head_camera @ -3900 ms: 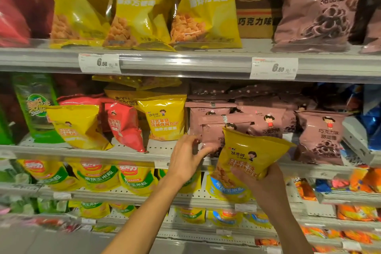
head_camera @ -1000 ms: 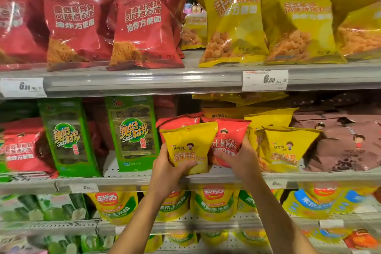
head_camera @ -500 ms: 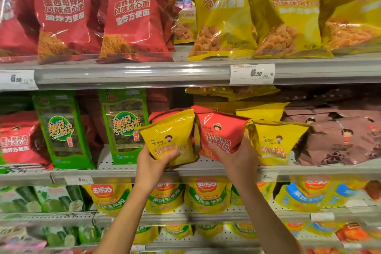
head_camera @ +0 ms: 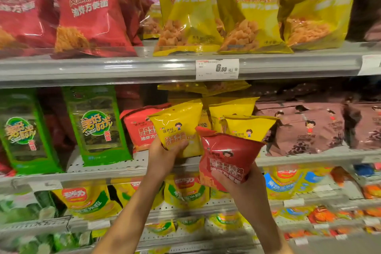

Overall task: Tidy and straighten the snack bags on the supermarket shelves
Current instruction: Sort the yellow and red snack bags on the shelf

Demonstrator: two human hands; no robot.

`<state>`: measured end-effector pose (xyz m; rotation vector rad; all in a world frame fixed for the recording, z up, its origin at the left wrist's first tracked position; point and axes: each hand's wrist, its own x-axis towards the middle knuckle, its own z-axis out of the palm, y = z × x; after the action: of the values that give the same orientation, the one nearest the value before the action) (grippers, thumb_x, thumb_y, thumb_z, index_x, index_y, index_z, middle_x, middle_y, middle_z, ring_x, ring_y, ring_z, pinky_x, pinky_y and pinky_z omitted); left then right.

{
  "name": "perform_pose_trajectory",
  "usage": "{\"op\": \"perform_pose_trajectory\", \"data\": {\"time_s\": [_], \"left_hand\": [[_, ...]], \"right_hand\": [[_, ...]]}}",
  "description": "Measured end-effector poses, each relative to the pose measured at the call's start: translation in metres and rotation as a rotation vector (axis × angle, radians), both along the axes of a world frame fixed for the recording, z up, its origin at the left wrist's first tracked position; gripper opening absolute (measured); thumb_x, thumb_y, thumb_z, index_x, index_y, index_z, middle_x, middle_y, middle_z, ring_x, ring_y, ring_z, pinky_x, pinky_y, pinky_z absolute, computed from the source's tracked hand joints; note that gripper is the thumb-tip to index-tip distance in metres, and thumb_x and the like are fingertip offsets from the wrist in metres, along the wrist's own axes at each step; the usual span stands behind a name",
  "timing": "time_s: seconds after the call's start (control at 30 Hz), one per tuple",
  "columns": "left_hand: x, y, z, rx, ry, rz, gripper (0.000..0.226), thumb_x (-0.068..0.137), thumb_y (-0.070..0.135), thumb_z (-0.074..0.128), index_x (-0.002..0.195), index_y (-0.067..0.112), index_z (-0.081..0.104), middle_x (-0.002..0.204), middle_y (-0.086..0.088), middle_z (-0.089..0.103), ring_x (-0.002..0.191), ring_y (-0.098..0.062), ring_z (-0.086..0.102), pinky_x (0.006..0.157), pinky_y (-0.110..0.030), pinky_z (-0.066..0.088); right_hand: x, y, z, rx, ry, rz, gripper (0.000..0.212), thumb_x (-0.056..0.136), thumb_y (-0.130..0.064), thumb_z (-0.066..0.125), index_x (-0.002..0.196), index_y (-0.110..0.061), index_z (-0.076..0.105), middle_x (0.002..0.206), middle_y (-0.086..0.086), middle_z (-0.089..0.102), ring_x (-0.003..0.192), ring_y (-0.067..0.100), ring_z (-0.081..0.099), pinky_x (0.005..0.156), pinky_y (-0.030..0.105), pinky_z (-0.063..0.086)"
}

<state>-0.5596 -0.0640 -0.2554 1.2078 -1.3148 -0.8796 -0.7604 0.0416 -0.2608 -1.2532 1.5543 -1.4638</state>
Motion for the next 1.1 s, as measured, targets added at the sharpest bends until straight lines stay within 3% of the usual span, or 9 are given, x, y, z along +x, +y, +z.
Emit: {"op": "perform_pose_trajectory", "data": {"time_s": [0.17, 0.27, 0.4, 0.6, 0.7, 0.8, 0.93, 1.0, 1.1], "left_hand": [[-0.015, -0.022, 0.001, 0.007, -0.061, -0.114, 0.051, 0.084, 0.016, 0.078, 0.127, 0.017, 0.049, 0.113, 0.004, 0.066, 0.098, -0.002, 0.065, 0.08, -0.02, 0.052], [-0.013, -0.031, 0.0, 0.018, -0.095, -0.17, 0.056, 0.085, 0.014, 0.076, 0.128, 0.018, 0.041, 0.116, 0.001, 0.062, 0.101, -0.003, 0.063, 0.079, -0.02, 0.055], [-0.013, -0.039, -0.002, 0.069, -0.106, -0.253, 0.059, 0.089, 0.012, 0.072, 0.138, 0.01, 0.038, 0.121, -0.007, 0.064, 0.099, -0.005, 0.068, 0.072, -0.012, 0.053], [-0.003, -0.036, -0.001, 0.125, -0.214, -0.309, 0.055, 0.089, 0.017, 0.073, 0.134, 0.014, 0.042, 0.115, 0.005, 0.065, 0.088, 0.013, 0.063, 0.072, -0.011, 0.052], [0.015, -0.017, -0.002, 0.068, -0.313, -0.245, 0.05, 0.089, 0.029, 0.073, 0.131, 0.018, 0.049, 0.114, 0.009, 0.066, 0.096, 0.008, 0.062, 0.087, -0.023, 0.053], [0.041, 0.01, -0.004, -0.082, -0.468, -0.133, 0.034, 0.095, 0.049, 0.059, 0.119, 0.025, 0.062, 0.104, 0.016, 0.069, 0.094, 0.004, 0.064, 0.081, -0.026, 0.053], [0.087, 0.043, -0.017, -0.225, -0.691, 0.039, 0.022, 0.1, 0.038, 0.054, 0.115, 0.025, 0.064, 0.109, 0.01, 0.064, 0.1, -0.011, 0.059, 0.083, -0.035, 0.051], [0.114, 0.055, -0.024, -0.257, -0.813, 0.117, 0.029, 0.1, 0.041, 0.05, 0.114, 0.021, 0.066, 0.11, 0.006, 0.06, 0.103, -0.016, 0.056, 0.088, -0.036, 0.049], [0.151, 0.064, -0.034, -0.264, -0.94, 0.196, 0.038, 0.099, 0.042, 0.046, 0.117, 0.014, 0.065, 0.114, 0.0, 0.056, 0.108, -0.022, 0.053, 0.094, -0.037, 0.044]], "right_hand": [[-0.011, 0.012, -0.009, 0.058, -0.033, 0.026, 0.056, 0.054, -0.031, 0.096, 0.102, -0.028, 0.069, 0.083, -0.021, 0.076, 0.073, -0.004, 0.071, 0.055, 0.009, 0.049], [-0.014, 0.014, -0.016, 0.082, -0.031, 0.024, 0.055, 0.051, -0.036, 0.091, 0.101, -0.025, 0.071, 0.084, -0.018, 0.077, 0.074, -0.002, 0.072, 0.056, 0.01, 0.051], [-0.012, 0.013, -0.023, 0.118, -0.029, 0.035, 0.052, 0.055, -0.033, 0.095, 0.101, -0.029, 0.07, 0.087, -0.019, 0.077, 0.076, -0.002, 0.073, 0.059, 0.011, 0.052], [0.008, 0.009, -0.018, 0.13, -0.004, 0.075, 0.063, 0.048, -0.055, 0.089, 0.104, -0.035, 0.067, 0.092, -0.026, 0.074, 0.081, -0.005, 0.071, 0.062, 0.009, 0.052], [0.021, 0.003, -0.012, 0.12, 0.005, 0.088, 0.059, 0.053, -0.047, 0.093, 0.104, -0.035, 0.067, 0.092, -0.027, 0.073, 0.081, -0.006, 0.07, 0.06, 0.009, 0.052], [0.039, -0.006, -0.003, 0.088, 0.028, 0.094, 0.065, 0.047, -0.058, 0.087, 0.105, -0.037, 0.066, 0.094, -0.026, 0.073, 0.083, -0.006, 0.07, 0.062, 0.012, 0.052], [0.071, -0.023, 0.005, 0.057, 0.031, 0.135, 0.066, 0.052, -0.051, 0.09, 0.111, -0.032, 0.069, 0.096, -0.017, 0.077, 0.085, -0.001, 0.072, 0.072, 0.025, 0.057], [0.089, -0.035, 0.008, 0.045, 0.044, 0.149, 0.064, 0.056, -0.048, 0.093, 0.112, -0.029, 0.069, 0.096, -0.013, 0.078, 0.086, 0.005, 0.074, 0.075, 0.033, 0.06], [0.116, -0.054, 0.009, 0.004, 0.094, 0.141, 0.055, 0.063, -0.033, 0.096, 0.11, -0.027, 0.069, 0.091, -0.014, 0.078, 0.082, 0.003, 0.074, 0.072, 0.031, 0.06]]}}
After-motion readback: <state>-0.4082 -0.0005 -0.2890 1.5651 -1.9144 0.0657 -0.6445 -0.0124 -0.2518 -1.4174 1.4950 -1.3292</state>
